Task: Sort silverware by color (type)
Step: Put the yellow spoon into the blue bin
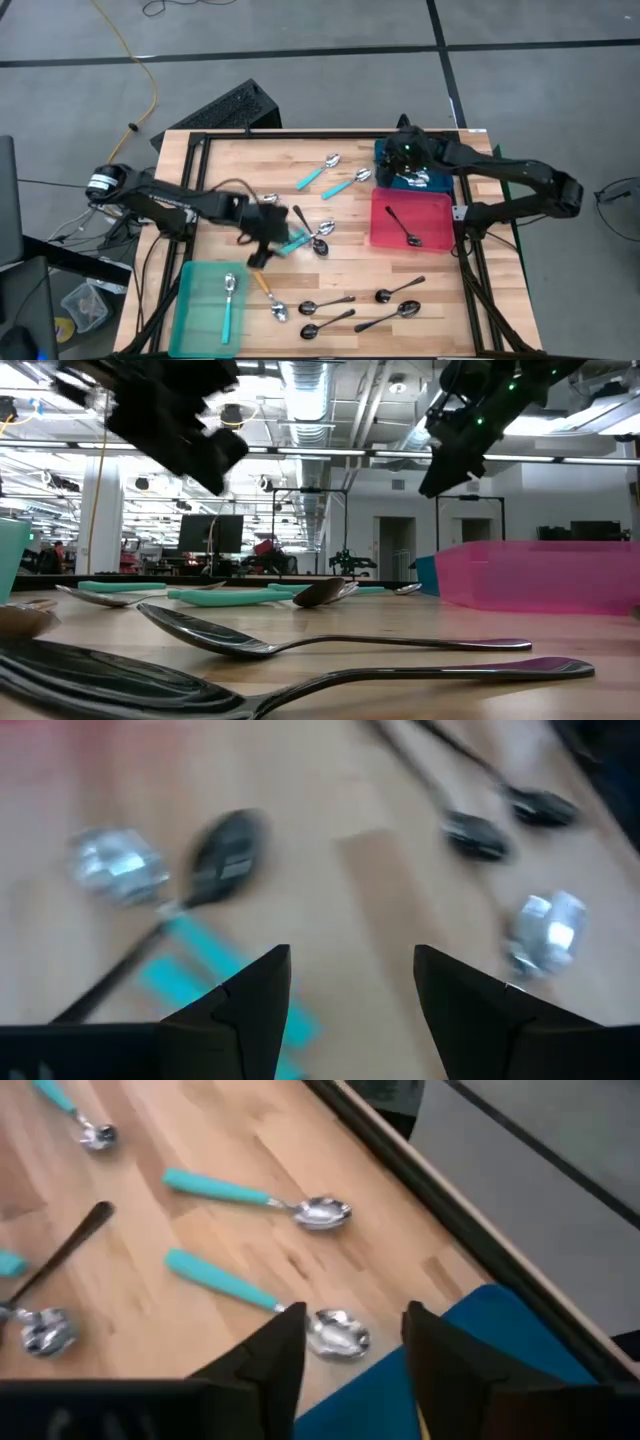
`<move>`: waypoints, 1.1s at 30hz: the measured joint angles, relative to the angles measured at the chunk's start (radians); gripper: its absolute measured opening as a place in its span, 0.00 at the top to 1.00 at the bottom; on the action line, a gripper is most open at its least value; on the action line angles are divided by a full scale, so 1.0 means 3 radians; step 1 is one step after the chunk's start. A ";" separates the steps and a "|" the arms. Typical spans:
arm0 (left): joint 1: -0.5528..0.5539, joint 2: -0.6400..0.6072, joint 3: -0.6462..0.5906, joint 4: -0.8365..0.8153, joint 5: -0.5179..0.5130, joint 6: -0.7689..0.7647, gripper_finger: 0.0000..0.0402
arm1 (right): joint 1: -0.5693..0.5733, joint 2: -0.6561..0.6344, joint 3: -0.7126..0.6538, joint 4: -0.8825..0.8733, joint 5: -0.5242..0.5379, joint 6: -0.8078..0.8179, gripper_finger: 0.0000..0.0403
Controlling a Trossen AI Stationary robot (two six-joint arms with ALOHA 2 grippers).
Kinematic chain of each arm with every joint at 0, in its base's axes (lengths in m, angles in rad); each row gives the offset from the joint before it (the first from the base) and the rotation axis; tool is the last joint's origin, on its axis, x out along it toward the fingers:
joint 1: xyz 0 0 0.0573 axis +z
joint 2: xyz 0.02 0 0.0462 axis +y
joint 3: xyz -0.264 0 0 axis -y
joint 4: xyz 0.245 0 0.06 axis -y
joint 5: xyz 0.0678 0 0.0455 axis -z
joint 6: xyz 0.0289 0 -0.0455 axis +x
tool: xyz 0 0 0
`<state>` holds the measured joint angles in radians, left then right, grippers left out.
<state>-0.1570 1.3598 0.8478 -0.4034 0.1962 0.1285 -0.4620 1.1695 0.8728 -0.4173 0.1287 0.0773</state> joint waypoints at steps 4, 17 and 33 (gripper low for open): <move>-0.0552 0.0000 0.0000 -0.0001 -0.0212 0.0057 0.51 | 0.0089 -0.0049 0.0000 0.0002 -0.0002 0.0005 0.45; -0.1039 0.0069 0.0009 0.0170 -0.0495 0.0395 0.48 | 0.0325 0.0140 0.0000 -0.0057 -0.0007 0.0118 0.42; -0.1114 0.1235 0.1330 -0.1318 -0.0517 0.1052 0.34 | 0.0449 0.0157 -0.0002 -0.0080 -0.0008 0.0158 0.42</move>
<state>-0.4911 1.7301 1.2468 -0.7988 0.0410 0.4442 -0.3273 1.2166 0.8722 -0.4413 0.1262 0.1246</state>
